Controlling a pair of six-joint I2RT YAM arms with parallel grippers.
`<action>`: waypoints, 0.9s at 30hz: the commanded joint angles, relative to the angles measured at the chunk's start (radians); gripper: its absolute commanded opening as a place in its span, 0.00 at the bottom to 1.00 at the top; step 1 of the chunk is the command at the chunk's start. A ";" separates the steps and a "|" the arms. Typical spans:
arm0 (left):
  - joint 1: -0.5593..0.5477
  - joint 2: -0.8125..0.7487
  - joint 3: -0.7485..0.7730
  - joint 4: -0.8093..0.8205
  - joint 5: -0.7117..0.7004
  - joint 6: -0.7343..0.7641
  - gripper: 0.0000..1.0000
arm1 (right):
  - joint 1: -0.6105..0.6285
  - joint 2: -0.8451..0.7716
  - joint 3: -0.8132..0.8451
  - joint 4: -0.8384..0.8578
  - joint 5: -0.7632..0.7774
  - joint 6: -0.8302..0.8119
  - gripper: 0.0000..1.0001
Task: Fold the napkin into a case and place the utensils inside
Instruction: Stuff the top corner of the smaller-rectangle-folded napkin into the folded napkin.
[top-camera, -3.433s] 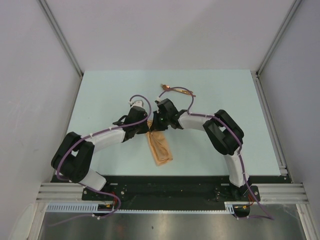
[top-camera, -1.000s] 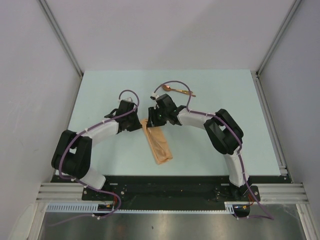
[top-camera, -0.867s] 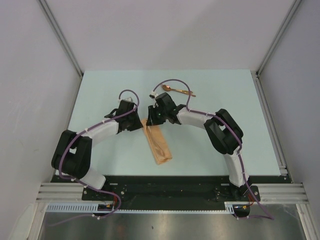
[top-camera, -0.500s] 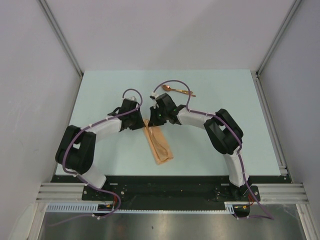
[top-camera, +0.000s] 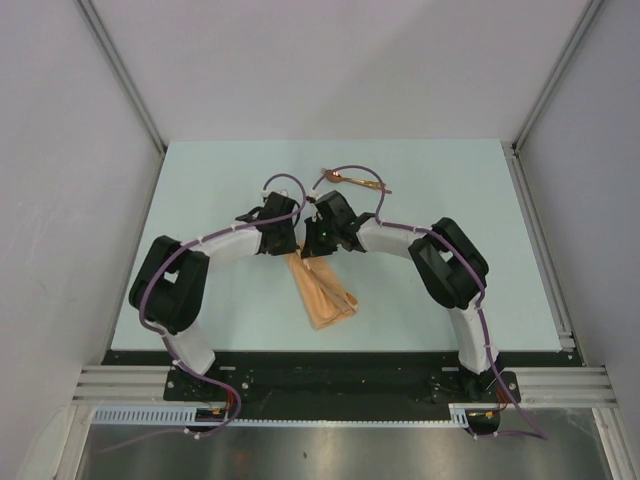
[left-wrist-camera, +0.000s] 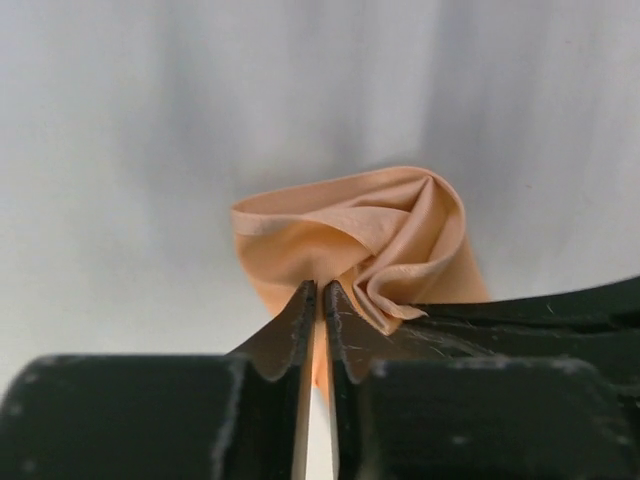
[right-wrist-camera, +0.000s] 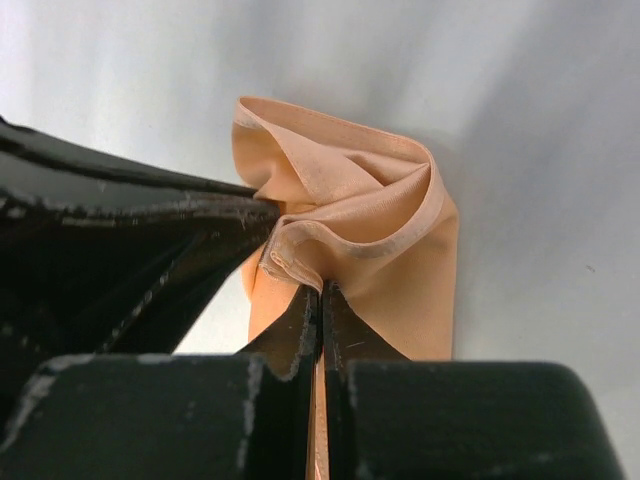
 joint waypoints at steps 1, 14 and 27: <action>-0.005 0.016 0.066 -0.042 -0.079 0.030 0.08 | 0.001 -0.054 -0.006 0.001 -0.008 0.008 0.00; -0.007 -0.174 -0.072 0.148 0.048 0.064 0.00 | 0.016 -0.019 0.023 -0.003 -0.071 0.008 0.00; -0.017 -0.192 -0.216 0.256 0.105 0.016 0.00 | -0.022 0.058 0.118 0.095 -0.140 0.210 0.00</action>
